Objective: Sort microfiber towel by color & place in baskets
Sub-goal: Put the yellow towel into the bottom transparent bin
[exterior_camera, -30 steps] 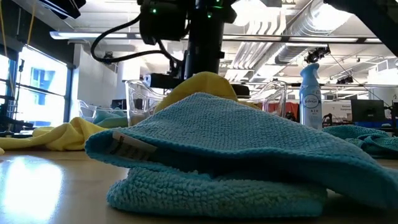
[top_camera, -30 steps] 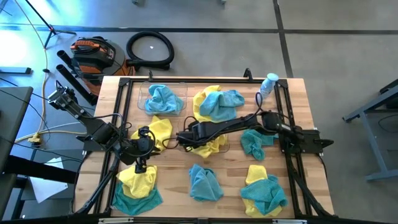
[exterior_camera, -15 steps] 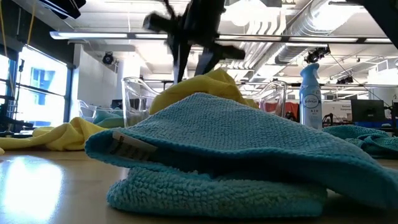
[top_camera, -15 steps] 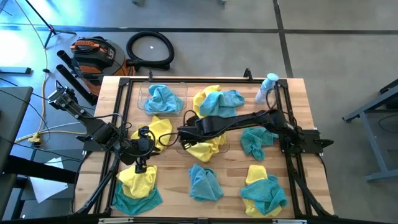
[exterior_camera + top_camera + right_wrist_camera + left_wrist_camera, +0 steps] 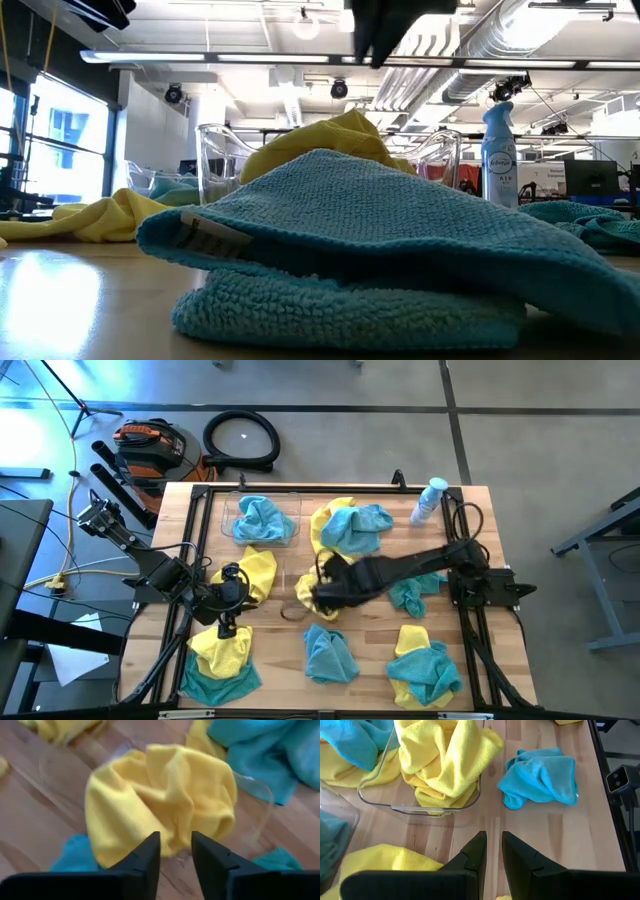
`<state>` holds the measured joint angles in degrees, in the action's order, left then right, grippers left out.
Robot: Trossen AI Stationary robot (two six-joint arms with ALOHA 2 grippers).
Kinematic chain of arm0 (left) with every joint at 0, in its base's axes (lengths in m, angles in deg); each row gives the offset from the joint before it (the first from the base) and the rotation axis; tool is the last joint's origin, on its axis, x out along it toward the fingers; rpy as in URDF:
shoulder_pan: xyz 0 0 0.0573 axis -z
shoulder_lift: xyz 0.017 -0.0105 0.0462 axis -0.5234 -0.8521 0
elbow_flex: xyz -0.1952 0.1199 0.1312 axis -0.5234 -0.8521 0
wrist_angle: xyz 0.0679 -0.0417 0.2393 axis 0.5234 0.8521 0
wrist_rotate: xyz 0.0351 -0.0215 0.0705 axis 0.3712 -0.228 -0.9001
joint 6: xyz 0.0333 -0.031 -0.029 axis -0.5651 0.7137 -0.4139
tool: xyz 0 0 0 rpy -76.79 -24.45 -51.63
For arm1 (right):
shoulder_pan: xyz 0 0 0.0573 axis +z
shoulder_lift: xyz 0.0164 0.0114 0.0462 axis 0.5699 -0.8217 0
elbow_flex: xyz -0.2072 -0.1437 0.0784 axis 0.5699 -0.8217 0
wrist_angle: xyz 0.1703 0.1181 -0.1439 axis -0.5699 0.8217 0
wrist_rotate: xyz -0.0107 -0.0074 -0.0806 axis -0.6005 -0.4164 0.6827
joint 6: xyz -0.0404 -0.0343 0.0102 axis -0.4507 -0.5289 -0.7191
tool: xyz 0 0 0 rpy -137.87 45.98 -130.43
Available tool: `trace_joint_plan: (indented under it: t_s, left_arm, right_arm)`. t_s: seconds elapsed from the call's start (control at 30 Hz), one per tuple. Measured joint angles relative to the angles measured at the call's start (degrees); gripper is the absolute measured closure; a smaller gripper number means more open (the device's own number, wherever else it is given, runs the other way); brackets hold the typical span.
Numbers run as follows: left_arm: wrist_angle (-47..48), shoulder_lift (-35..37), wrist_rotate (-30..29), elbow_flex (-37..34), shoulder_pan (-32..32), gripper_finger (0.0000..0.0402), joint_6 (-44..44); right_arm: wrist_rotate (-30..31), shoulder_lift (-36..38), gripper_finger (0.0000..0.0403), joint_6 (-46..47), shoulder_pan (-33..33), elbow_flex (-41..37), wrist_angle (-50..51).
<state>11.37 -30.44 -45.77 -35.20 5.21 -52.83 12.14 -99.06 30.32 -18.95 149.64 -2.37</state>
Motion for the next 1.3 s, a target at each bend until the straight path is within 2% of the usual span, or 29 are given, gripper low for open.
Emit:
trace_joint_plan:
  t_s: [0.1,0.27,0.43,0.57,0.77,0.87,1.03,1.1,1.3]
  left_arm:
    - [0.0,0.0,0.0,0.0,0.0,0.0355,1.5]
    - [0.1,0.0,-2.9,0.0,-0.8,0.0355,9.7]
    - [0.0,0.0,-3.2,0.0,-3.7,0.0355,12.7]
    - [-0.1,0.0,-3.5,0.0,-7.1,0.0353,19.4]
    - [0.7,-0.5,-3.7,0.0,-13.2,0.0308,23.9]
    - [3.3,-1.9,-3.9,0.0,-16.2,0.0267,24.2]
    - [12.4,-7.0,-2.4,0.0,-19.6,0.0213,18.3]
    - [14.6,-9.8,-1.2,0.0,-20.7,0.0202,18.4]
    - [15.5,-19.0,4.6,0.0,-24.9,0.0197,26.4]
  right_arm:
    - [1.7,3.1,0.0337,2.5,2.9,-4.1,0.2]
    - [4.1,11.1,0.0396,8.4,6.7,-15.0,-0.9]
    - [4.9,23.4,0.0394,13.9,10.2,-31.7,-9.5]
    - [6.2,34.0,0.0401,17.6,12.2,-45.4,-18.5]
    - [6.3,46.6,0.0399,19.7,12.9,-60.9,-28.3]
    - [6.1,51.3,0.0399,19.0,12.9,-65.8,-30.8]
    - [5.4,57.8,0.0399,17.6,12.9,-71.3,-30.8]
    - [4.7,59.9,0.0399,16.3,12.8,-72.8,-30.8]
    - [4.0,64.3,0.0399,13.3,12.8,-76.2,-30.7]
